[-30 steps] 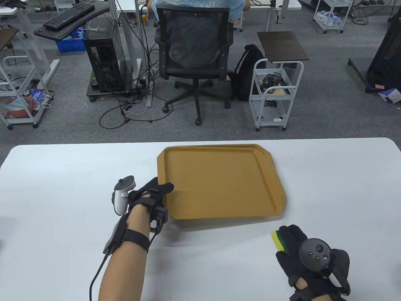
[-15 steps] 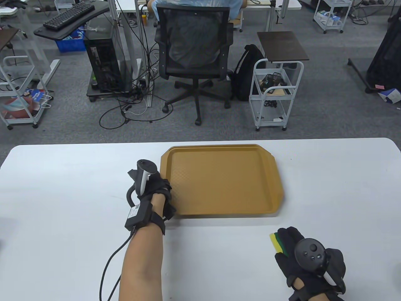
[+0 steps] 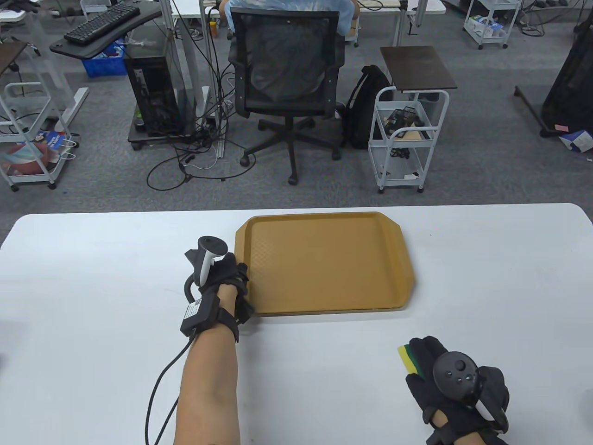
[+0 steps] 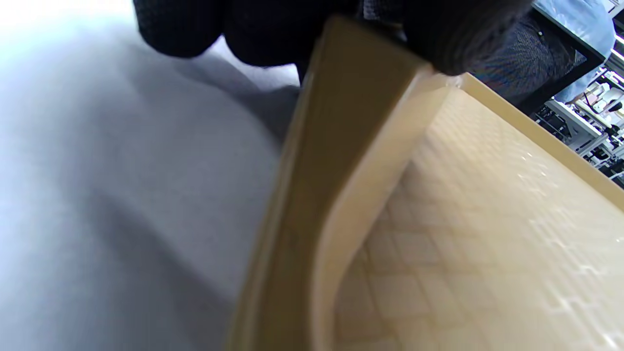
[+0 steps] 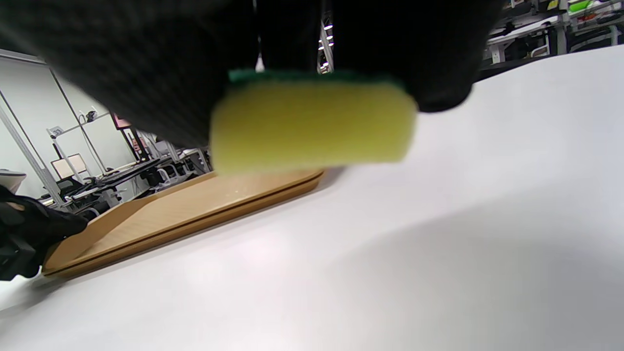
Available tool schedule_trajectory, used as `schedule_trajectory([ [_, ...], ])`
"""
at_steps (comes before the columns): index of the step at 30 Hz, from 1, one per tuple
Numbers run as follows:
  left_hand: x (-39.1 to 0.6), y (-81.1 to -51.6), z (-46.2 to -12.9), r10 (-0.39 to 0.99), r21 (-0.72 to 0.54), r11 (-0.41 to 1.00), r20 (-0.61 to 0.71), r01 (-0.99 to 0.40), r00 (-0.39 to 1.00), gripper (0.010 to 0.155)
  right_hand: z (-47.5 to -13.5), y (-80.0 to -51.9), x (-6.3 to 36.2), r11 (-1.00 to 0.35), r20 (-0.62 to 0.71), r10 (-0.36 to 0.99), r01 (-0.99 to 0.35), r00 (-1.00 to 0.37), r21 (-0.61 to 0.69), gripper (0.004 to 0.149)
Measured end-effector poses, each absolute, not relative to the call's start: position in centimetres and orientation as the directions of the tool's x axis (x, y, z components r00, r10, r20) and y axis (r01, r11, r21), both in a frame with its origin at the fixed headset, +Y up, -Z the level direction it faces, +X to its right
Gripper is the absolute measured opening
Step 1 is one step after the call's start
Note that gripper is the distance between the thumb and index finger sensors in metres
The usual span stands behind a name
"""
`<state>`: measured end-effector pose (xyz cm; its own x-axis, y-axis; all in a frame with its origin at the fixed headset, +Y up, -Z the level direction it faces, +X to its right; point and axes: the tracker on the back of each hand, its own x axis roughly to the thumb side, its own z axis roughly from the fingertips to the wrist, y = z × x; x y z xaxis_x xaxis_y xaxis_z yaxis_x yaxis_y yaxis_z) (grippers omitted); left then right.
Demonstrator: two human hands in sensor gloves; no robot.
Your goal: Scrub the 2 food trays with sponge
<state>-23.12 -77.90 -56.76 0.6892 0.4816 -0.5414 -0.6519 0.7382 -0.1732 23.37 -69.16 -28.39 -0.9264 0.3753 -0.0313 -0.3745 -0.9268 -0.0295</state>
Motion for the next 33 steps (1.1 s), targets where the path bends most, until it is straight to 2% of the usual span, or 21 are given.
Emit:
schedule_trajectory([
  [2,-23.2,-77.9,-56.6,0.481,-0.164,0.745,-0.539,-0.647,0.691,0.066,-28.4,-69.2,23.3,-0.926,-0.031,0.376,-0.375,-0.926,-0.030,0.068],
  [5,-23.0,-77.4,-55.9,0.421,-0.120,0.833,-0.499,-0.541,0.758,0.073,-28.4,-69.2,23.3,-0.926,-0.026,0.376,-0.375,-0.926,-0.037,0.068],
  [9,-22.9,-76.2,-53.5,0.414,-0.122,0.857,-0.415,-0.500,0.810,0.079,-28.5,-69.4,23.3,-0.927,-0.011,0.372,-0.371,-0.928,-0.052,0.068],
  [13,-22.6,-74.6,-49.9,0.366,-0.114,0.905,-0.282,-0.410,0.887,0.081,-28.8,-69.5,23.3,-0.925,0.004,0.373,-0.372,-0.928,-0.073,0.068],
  [19,-21.9,-72.8,-41.9,0.326,-0.095,0.938,-0.078,-0.332,0.942,0.086,-29.6,-70.6,23.0,-0.930,0.036,0.353,-0.355,-0.935,-0.092,0.067],
  [25,-22.4,-72.8,-35.2,0.299,-0.085,0.951,-0.012,-0.299,0.954,0.089,-30.5,-72.0,21.7,-0.950,0.075,0.299,-0.304,-0.951,-0.071,0.066],
  [33,-23.3,-73.8,-32.0,0.300,-0.050,0.953,0.027,-0.299,0.953,0.090,-31.8,-74.6,20.1,-0.970,0.102,0.237,-0.241,-0.966,-0.023,0.057],
])
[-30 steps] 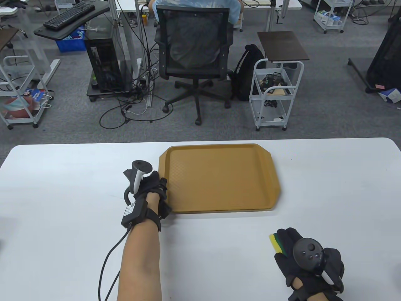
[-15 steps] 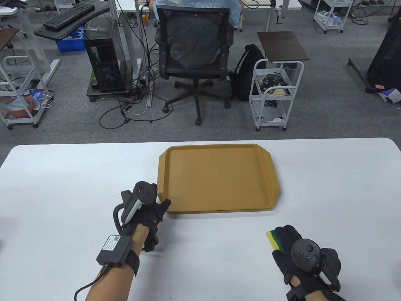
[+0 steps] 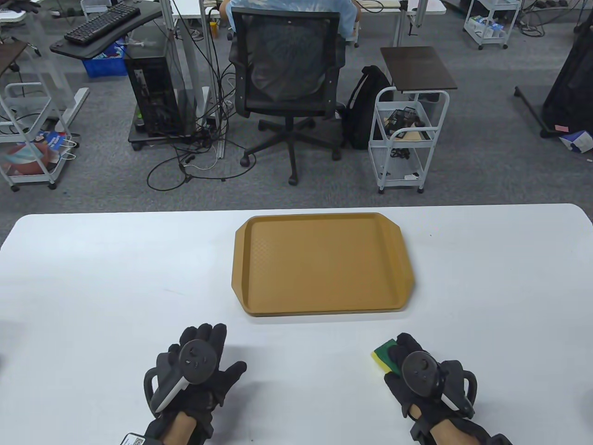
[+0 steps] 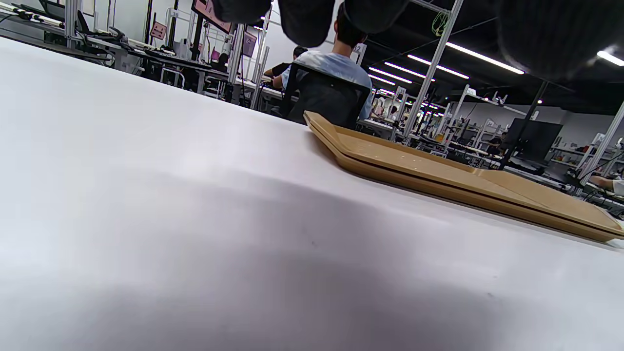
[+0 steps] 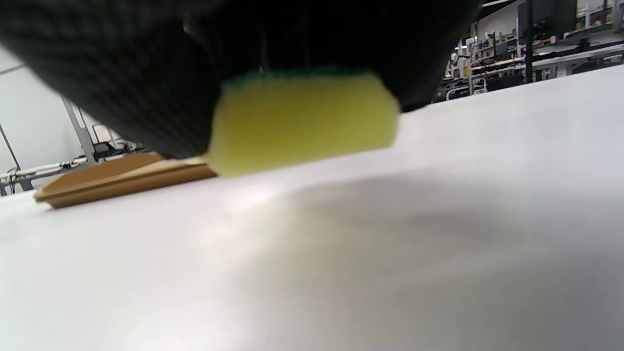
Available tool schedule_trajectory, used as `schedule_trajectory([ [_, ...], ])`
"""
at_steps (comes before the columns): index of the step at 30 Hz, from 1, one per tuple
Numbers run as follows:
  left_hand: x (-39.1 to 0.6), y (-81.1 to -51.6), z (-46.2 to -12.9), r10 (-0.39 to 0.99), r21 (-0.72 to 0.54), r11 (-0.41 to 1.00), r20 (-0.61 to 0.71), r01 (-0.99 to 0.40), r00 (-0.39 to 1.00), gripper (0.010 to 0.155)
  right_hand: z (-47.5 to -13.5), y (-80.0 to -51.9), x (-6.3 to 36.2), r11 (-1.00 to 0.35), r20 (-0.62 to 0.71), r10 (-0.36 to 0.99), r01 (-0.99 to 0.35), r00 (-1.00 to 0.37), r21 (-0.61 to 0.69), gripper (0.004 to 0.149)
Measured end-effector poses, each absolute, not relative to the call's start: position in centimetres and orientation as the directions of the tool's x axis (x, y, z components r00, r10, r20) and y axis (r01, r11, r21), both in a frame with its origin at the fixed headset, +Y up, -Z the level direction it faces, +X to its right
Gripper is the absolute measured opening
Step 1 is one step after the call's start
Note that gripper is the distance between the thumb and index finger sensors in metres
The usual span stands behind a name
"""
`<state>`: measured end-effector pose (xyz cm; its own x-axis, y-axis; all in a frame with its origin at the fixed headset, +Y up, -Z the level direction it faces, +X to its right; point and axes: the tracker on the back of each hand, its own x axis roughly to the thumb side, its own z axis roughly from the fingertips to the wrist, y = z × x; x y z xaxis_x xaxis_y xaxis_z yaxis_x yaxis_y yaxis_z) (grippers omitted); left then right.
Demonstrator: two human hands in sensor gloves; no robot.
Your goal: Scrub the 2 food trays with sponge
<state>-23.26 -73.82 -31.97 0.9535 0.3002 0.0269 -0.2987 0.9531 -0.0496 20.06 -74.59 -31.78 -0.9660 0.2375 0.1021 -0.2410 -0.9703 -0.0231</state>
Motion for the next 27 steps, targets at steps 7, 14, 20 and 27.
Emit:
schedule_trajectory([
  [7,-23.2,-73.7,-31.6,0.272,-0.043,0.962,0.050,-0.270,0.961,0.090,-32.2,-76.2,19.2,-0.980,0.094,0.200,-0.201,-0.975,0.006,0.054],
  [14,-23.1,-73.9,-31.7,0.260,-0.063,0.964,0.055,-0.257,0.964,0.090,-32.1,-75.6,19.6,-0.974,0.099,0.224,-0.218,-0.970,0.064,0.055],
  [20,-23.1,-73.9,-31.8,0.268,-0.062,0.962,0.055,-0.265,0.962,0.090,-31.5,-74.2,20.2,-0.964,0.116,0.266,-0.264,-0.957,0.033,0.066],
  [27,-23.0,-73.9,-31.8,0.271,-0.068,0.961,0.049,-0.267,0.961,0.090,-29.4,-71.0,21.5,-0.935,0.147,0.317,-0.335,-0.937,-0.116,0.074],
])
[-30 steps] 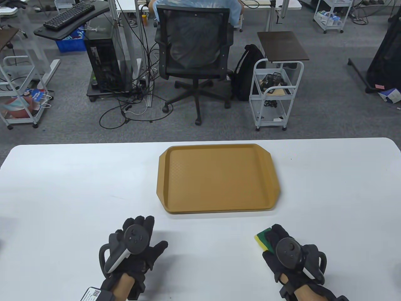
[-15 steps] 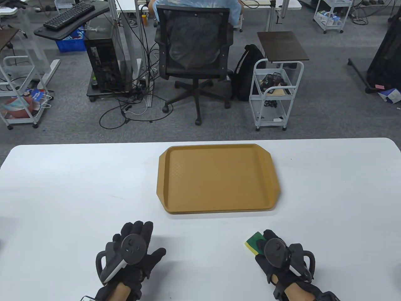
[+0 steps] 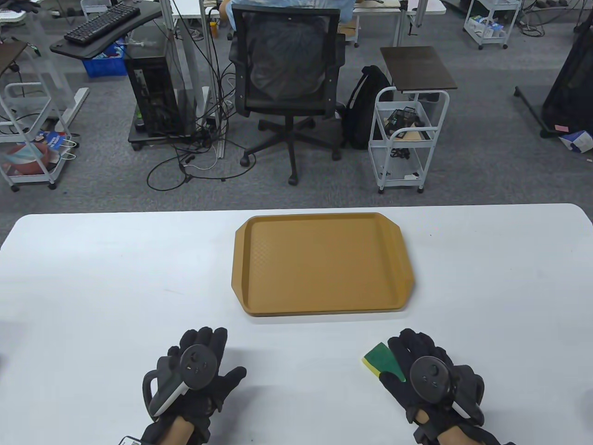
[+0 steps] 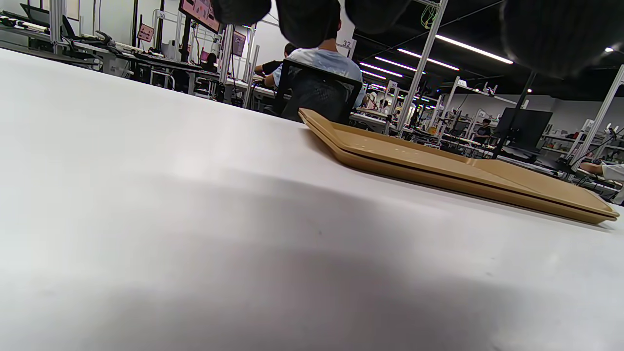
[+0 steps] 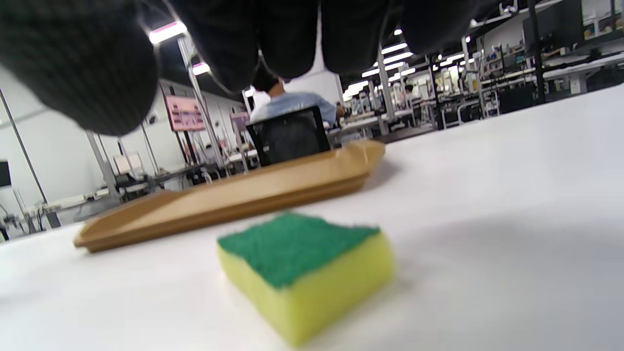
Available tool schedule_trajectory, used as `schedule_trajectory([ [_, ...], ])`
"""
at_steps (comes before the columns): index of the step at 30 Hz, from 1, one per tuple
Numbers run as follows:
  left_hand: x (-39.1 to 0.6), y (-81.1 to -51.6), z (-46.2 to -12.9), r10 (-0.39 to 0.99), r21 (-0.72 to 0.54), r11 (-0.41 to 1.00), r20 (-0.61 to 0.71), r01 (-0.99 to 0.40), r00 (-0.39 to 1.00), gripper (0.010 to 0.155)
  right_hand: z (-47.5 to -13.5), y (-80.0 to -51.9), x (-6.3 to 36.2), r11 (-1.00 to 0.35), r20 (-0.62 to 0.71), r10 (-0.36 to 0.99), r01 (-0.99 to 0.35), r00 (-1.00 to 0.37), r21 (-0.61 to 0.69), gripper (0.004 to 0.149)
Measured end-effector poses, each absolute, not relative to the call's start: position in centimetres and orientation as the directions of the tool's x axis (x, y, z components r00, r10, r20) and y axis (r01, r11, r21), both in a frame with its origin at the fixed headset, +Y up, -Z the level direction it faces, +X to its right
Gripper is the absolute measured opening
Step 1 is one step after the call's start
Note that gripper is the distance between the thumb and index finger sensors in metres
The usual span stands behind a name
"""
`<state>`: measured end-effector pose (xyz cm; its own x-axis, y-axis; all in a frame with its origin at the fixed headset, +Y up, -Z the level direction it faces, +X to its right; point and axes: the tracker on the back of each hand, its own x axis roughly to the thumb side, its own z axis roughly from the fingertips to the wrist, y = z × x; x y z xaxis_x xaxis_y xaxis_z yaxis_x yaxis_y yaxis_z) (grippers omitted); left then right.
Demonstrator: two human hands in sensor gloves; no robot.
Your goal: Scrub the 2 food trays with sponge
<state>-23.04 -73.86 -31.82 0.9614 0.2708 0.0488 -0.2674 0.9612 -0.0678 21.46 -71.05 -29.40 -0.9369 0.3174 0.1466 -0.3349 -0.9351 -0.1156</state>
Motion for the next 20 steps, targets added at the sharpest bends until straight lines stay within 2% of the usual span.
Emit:
schedule_trajectory([
  [8,-23.1,-73.7,-32.0,0.266,-0.067,0.963,0.036,-0.263,0.963,0.090,-27.5,-68.4,23.6,-0.889,0.142,0.390,-0.412,-0.910,-0.201,0.078],
  [20,-24.1,-72.5,-31.6,0.288,-0.024,0.957,0.016,-0.288,0.957,0.090,-27.7,-68.5,23.5,-0.918,0.140,0.331,-0.353,-0.933,-0.181,0.080],
])
